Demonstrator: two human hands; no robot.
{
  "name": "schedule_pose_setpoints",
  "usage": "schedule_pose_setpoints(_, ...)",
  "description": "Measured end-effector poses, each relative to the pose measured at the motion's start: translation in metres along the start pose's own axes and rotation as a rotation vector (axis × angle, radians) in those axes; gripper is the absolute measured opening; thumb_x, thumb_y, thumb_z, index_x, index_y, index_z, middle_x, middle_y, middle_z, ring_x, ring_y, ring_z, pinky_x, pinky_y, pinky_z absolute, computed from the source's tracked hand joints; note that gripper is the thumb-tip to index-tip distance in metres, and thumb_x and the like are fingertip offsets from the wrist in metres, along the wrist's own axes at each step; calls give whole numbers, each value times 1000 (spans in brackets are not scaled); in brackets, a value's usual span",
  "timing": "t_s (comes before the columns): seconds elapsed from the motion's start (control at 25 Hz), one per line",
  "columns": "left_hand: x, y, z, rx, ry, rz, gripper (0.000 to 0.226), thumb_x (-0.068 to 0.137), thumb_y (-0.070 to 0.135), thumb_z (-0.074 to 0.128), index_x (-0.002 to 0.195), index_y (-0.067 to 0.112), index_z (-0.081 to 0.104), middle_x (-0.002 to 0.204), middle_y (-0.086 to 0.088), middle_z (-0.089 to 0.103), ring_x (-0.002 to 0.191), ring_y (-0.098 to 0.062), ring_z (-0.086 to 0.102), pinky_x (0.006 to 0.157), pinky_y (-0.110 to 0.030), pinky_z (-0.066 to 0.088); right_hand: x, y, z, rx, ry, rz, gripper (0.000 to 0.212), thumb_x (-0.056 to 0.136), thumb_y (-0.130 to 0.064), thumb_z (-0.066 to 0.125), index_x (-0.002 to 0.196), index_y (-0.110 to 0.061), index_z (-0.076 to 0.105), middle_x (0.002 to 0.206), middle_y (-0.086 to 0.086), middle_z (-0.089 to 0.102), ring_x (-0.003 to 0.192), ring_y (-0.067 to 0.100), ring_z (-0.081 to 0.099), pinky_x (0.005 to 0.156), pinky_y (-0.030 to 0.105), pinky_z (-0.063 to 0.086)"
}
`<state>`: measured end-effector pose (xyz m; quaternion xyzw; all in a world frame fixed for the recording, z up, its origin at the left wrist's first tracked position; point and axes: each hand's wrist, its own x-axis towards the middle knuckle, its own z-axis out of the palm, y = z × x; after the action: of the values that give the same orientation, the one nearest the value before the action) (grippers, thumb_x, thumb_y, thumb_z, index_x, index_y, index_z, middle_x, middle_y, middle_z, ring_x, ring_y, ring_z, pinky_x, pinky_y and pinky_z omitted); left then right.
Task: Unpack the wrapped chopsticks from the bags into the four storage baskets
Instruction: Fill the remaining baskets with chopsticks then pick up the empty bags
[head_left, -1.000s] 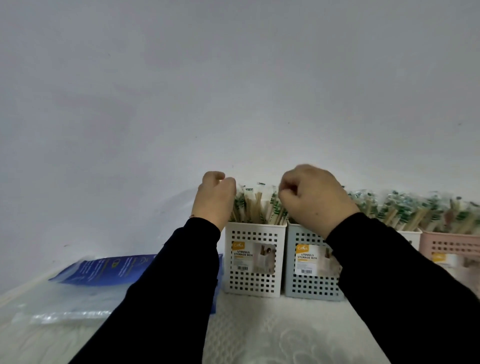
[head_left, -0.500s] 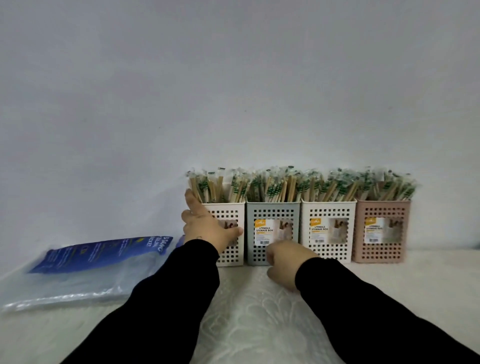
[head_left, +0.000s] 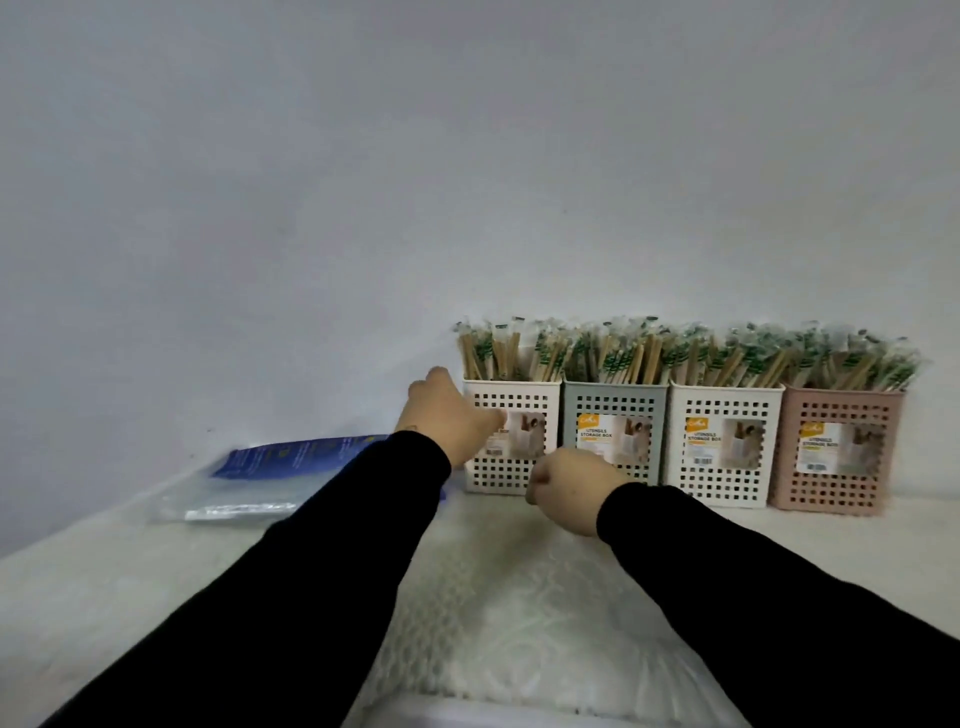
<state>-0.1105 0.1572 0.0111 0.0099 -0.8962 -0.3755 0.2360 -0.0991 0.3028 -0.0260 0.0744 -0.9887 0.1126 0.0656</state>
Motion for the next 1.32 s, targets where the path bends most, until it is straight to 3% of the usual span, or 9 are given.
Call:
schedule_pose_setpoints(0.08,-4,-27,-30,89,16,7,56,83,37,69,129,8,56,137,-13,46,113,-27,58,91,-28,44,4,-28,9,160,-32,-12,36,97,-30,42,116,-8,64,113,11,65,98,28,62,83,36,51)
schedule_pose_setpoints(0.2,-1,-85,-70,206,64,-70,29,82,32,65,99,10,72,120,-14,56,95,-30,64,89,-33,52,8,-64,27,524,-61,91,46,97,-44,40,94,-6,64,82,12,62,62,27,55,51,31,45)
schedule_pose_setpoints(0.36,11,-174,-100,487,78,-298,39,84,36,55,116,16,64,122,-17,53,110,-36,55,96,-40,47,15,-99,37,843,-76,269,57,93,-57,40,88,-1,50,75,23,56,50,28,52,49,30,44)
schedule_pose_setpoints(0.52,20,-224,-107,541,157,-494,51,84,49,47,125,20,52,133,-13,49,126,-34,42,109,-47,26,27,-107,39,743,-70,290,54,95,-52,41,98,-1,57,78,19,59,48,25,49,48,25,39)
schedule_pose_setpoints(0.6,27,-234,-109,450,102,-569,63,73,55,46,125,19,50,129,-13,53,121,-35,47,107,-47,31,26,-112,38,653,-100,272,51,95,-51,43,101,-3,59,77,16,60,49,24,48,44,20,33)
schedule_pose_setpoints(0.8,26,-236,-108,400,109,-589,65,72,52,49,125,16,46,127,-14,53,119,-33,47,103,-42,35,26,-127,42,293,-62,142,54,90,-44,58,122,-1,57,124,18,59,110,30,58,86,29,46)
schedule_pose_setpoints(0.96,12,-231,-120,79,333,-596,71,71,48,62,126,6,44,126,-20,53,116,-39,51,99,-45,42,24,-121,45,660,-60,161,27,81,-31,73,87,-7,62,78,10,62,64,24,57,50,23,41)
schedule_pose_setpoints(1.12,-11,-227,-137,-335,463,-496,53,86,36,58,125,2,49,121,-19,57,104,-33,56,86,-36,43,9,-119,46,1083,-21,109,23,70,-9,77,89,-11,66,84,11,69,73,28,64,66,35,54)
schedule_pose_setpoints(1.32,-50,-194,-139,-277,434,-245,38,100,3,31,131,2,52,130,-24,53,119,-35,50,97,-33,35,-33,-97,20,1461,170,-1,13,84,-25,67,96,-21,65,92,3,70,84,23,66,85,43,54)
